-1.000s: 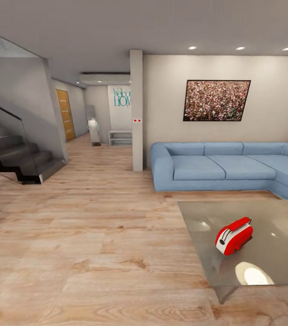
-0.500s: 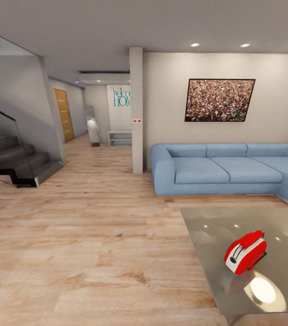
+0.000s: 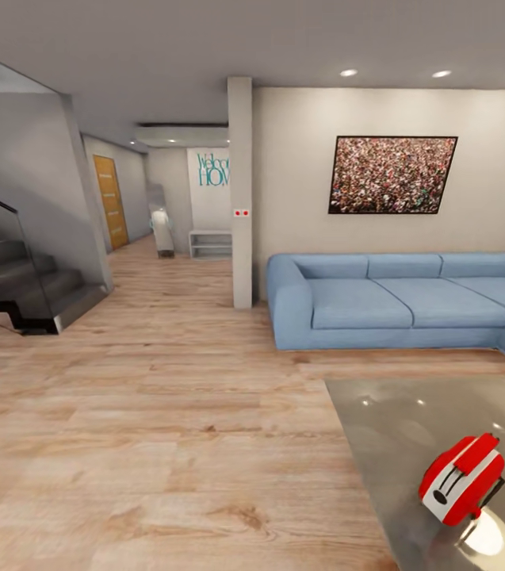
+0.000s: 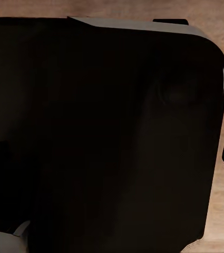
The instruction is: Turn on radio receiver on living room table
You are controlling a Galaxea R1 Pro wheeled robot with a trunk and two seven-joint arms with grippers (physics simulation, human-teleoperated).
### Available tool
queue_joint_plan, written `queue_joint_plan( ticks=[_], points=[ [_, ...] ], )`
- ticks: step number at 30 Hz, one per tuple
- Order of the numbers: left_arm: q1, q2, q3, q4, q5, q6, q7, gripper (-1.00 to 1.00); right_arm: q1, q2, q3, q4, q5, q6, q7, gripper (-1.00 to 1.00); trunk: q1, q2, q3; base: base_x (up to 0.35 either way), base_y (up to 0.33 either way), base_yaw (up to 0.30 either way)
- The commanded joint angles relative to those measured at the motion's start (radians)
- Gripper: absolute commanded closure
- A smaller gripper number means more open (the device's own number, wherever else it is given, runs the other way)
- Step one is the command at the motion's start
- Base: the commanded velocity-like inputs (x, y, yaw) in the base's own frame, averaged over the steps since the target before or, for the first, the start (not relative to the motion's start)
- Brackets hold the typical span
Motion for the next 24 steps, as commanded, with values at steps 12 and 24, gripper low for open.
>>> queue_joint_plan(
  ticks=[12,24],
  points=[
    [0.000,0.000,0.000,0.000,0.000,0.000,0.000,-1.00,0.000,0.000,0.000,0.000,0.000,0.000,0.000,-1.00,0.000,0.000,0.000,0.326,0.110,0.000],
    [0.000,0.000,0.000,0.000,0.000,0.000,0.000,-1.00,0.000,-0.002,0.000,0.000,0.000,-0.001,0.000,-1.00,0.000,0.000,0.000,0.323,0.128,0.000]
  ],
)
